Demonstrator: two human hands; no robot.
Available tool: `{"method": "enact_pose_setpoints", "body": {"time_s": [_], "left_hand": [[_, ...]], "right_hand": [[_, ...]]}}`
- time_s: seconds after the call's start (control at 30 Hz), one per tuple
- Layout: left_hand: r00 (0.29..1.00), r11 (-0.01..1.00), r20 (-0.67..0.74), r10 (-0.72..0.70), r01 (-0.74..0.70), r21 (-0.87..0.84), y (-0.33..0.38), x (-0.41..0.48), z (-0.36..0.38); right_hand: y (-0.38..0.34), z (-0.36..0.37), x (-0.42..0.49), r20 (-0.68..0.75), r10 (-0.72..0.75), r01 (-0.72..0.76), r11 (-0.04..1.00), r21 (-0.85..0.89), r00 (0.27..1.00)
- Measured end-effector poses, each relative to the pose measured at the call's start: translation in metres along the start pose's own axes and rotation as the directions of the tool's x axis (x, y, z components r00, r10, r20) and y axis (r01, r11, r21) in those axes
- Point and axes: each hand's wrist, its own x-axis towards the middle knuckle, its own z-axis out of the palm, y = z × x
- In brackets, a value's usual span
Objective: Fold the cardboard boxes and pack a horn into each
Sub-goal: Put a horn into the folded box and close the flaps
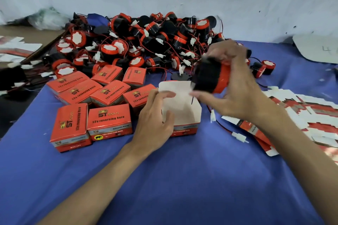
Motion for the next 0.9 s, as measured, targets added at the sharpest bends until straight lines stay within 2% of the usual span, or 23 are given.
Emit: {"method": "enact_pose_setpoints", "body": {"time_s": [0.07, 0.2, 0.3, 0.37, 0.43, 0.6, 0.7, 0.77, 0.9], "left_hand": [[0.999, 0.999, 0.033, 0.024, -0.023, -0.034, -0.002, 0.0, 0.0], [0.996, 0.996, 0.064, 0.065, -0.061, -0.068, -0.004, 0.001, 0.0], [0.992, 0.995, 0.091, 0.088, -0.083, -0.051, -0.003, 0.0, 0.0], [0.993, 0.997, 0.089, 0.074, -0.071, -0.033, -0.002, 0.0, 0.0], [0.996, 0.999, 0.078, 0.042, -0.039, -0.036, 0.0, 0.0, 0.0], [0.988, 0.995, 0.134, 0.075, -0.065, -0.079, 0.001, 0.0, 0.001], [0.992, 0.988, 0.123, 0.027, -0.008, -0.155, 0.002, 0.0, -0.001], [0.995, 0.984, 0.101, 0.003, 0.015, -0.18, 0.004, 0.0, -0.003], [0.994, 0.984, 0.112, -0.001, 0.021, -0.176, 0.006, 0.001, -0.004]], "right_hand": [[-0.006, 0.014, 0.002, 0.037, -0.082, 0.081, 0.996, 0.02, 0.996], [-0.01, 0.028, 0.001, 0.043, -0.024, 0.022, 0.998, 0.055, 0.999], [-0.01, 0.022, 0.006, 0.089, -0.033, 0.043, 0.991, -0.123, 0.996], [-0.009, 0.012, 0.011, 0.064, -0.058, 0.071, 0.969, -0.235, 0.996], [-0.009, 0.004, 0.013, 0.039, -0.046, 0.055, 0.962, -0.267, 0.998], [-0.011, 0.02, -0.01, 0.275, 0.126, -0.062, 0.971, -0.231, 0.953], [-0.004, 0.024, -0.022, 0.263, 0.162, -0.102, 0.968, -0.229, 0.951], [0.002, 0.02, -0.025, 0.263, 0.166, -0.087, 0.954, -0.287, 0.951], [0.01, 0.016, -0.04, 0.355, 0.129, 0.007, 0.934, -0.357, 0.926]]}}
